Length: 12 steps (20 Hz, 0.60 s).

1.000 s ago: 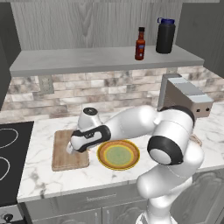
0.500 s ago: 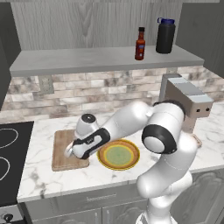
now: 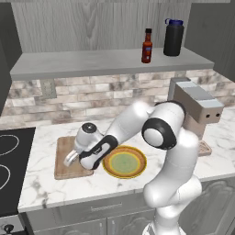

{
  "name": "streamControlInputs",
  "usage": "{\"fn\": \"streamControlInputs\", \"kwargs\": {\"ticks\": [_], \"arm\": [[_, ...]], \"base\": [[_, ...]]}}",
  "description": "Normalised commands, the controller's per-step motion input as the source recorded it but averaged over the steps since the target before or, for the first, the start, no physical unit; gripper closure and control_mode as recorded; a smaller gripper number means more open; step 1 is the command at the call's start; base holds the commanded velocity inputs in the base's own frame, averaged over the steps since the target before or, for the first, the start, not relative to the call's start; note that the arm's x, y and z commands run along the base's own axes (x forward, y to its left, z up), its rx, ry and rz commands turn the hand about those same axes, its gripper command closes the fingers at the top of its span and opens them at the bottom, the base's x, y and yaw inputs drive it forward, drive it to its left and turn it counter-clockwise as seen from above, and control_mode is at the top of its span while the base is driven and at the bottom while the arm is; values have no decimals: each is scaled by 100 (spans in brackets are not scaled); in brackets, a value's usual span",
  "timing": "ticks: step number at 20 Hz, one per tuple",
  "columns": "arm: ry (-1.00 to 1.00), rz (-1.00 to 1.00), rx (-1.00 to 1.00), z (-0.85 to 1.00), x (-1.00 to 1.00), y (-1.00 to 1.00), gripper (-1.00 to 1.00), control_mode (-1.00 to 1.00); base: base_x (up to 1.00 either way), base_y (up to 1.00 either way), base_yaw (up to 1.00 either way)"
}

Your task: Pick the shrimp from the plate and place it on the cutting board. Then pick the condiment bottle from the cabinet and place it next to the cutting board.

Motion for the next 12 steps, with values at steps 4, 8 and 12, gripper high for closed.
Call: {"fn": "streamControlInputs", "kwargs": {"ticks": [4, 8, 12], "arm": [[-5, 0, 0, -23, 19, 24, -100, -100], [-3, 0, 0, -15, 11, 18, -100, -100], [0, 0, 0, 0, 0, 3, -100, -100]], "base": [[0, 0, 0], [0, 0, 0], [0, 0, 0]]}}
